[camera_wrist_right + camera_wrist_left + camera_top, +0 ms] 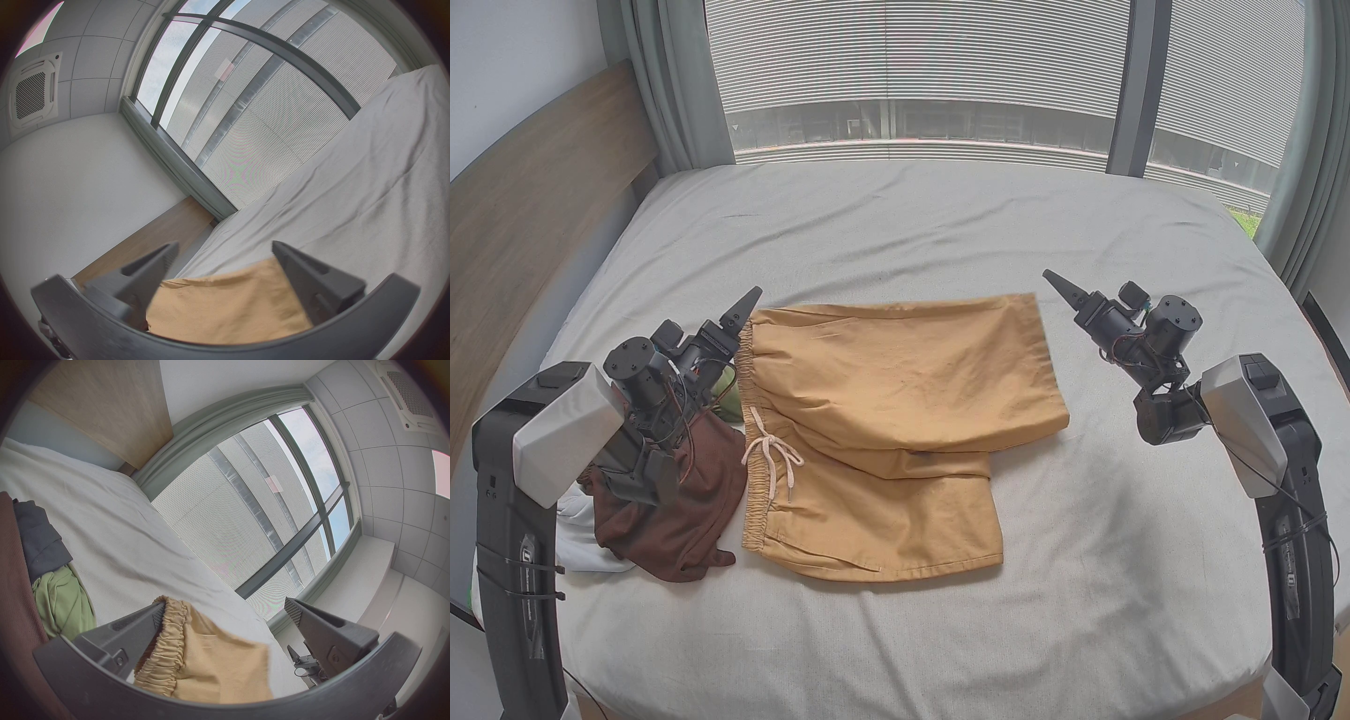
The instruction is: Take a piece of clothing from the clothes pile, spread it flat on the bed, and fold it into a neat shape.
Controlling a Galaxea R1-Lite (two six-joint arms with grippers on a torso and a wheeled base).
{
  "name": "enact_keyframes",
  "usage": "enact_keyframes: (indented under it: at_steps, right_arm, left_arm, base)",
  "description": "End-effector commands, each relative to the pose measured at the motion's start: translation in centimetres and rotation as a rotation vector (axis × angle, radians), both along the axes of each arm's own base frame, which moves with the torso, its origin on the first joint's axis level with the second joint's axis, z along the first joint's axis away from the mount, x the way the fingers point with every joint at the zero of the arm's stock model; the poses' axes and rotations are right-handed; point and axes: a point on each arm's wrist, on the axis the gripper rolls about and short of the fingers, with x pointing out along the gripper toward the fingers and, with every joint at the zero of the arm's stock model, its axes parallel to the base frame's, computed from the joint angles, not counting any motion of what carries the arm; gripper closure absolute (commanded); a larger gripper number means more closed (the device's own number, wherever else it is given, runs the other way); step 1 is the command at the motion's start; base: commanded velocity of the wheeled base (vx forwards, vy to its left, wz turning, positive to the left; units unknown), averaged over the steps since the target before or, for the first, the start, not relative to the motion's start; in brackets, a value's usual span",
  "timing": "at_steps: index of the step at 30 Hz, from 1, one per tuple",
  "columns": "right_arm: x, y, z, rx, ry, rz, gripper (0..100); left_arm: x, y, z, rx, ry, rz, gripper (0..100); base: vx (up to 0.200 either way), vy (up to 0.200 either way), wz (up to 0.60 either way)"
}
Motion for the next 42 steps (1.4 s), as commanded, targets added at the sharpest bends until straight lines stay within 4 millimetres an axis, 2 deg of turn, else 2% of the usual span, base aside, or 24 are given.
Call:
enact_keyframes:
  at_steps: [1, 4, 6, 15, 19, 23, 25, 26, 28, 31, 32, 36, 38, 42]
  right_arm:
    - [0.2, -1.3, 0.0, -0.001, 0.001, -0.025, 0]
    - [0.2, -2.8, 0.1, 0.0, -0.002, -0.063, 0]
    - [-0.1, -3.1, 0.0, 0.004, 0.008, -0.088, 0]
    - [-3.6, -2.1, -2.1, -0.026, 0.083, -0.074, 0]
    - [-6.6, -0.7, -2.6, -0.043, 0.134, -0.041, 0]
    - [-8.5, -0.4, -3.8, -0.1, 0.187, -0.037, 0]
    - [-9.4, 0.1, -4.9, -0.128, 0.221, -0.026, 0]
    - [-10.4, 0.6, -6.2, -0.164, 0.261, -0.013, 0]
    - [-11.2, 1.0, -7.5, -0.202, 0.297, -0.003, 0]
    - [-11.8, 1.4, -8.6, -0.233, 0.32, 0.009, 0]
    - [-12.2, 1.9, -9.9, -0.248, 0.348, 0.025, 0]
    - [-12.8, 3.2, -12.2, -0.259, 0.373, 0.062, 0]
    - [-13.3, 4.1, -14.0, -0.273, 0.407, 0.091, 0]
    - [-13.9, 5.3, -15.4, -0.287, 0.437, 0.124, 0]
  left_arm:
    - [0.2, 0.0, 0.1, -0.003, -0.009, 0.006, 0]
    - [0.3, 0.0, -0.2, -0.003, 0.005, 0.007, 0]
    - [0.3, 0.0, -0.8, -0.001, 0.022, 0.007, 0]
    - [0.1, 0.2, -1.1, 0.008, 0.058, 0.014, 0]
    - [-2.7, -1.1, 0.1, 0.021, 0.083, -0.044, 0]
    - [-4.8, -2.2, -0.4, 0.071, 0.131, -0.126, 0]
    - [-5.6, -2.4, -0.9, 0.106, 0.152, -0.157, 0]
    - [-6.4, -2.6, -1.5, 0.139, 0.174, -0.194, 0]
    - [-7.0, -2.7, -2.2, 0.168, 0.195, -0.225, 0]
    - [-7.3, -2.6, -2.6, 0.185, 0.207, -0.241, 0]
    - [-7.5, -2.6, -2.9, 0.193, 0.213, -0.242, 0]
    - [-7.8, -2.7, -3.3, 0.205, 0.228, -0.245, 0]
    - [-7.8, -3.0, -3.6, 0.209, 0.235, -0.253, 0]
    - [-7.9, -3.4, -4.1, 0.212, 0.244, -0.262, 0]
  base:
    - [0.0, 0.0, 0.0]
    - [0.0, 0.0, 0.0]
    - [0.0, 0.0, 0.0]
    - [0.0, 0.0, 0.0]
    - [0.0, 0.0, 0.0]
    - [0.0, 0.0, 0.0]
    - [0.0, 0.0, 0.0]
    - [0.0, 0.0, 0.0]
    - [0.0, 0.0, 0.0]
    - [0.0, 0.0, 0.0]
    - [0.0, 0.0, 0.0]
    - [0.0, 0.0, 0.0]
    - [0.0, 0.0, 0.0]
    - [0.0, 0.0, 0.0]
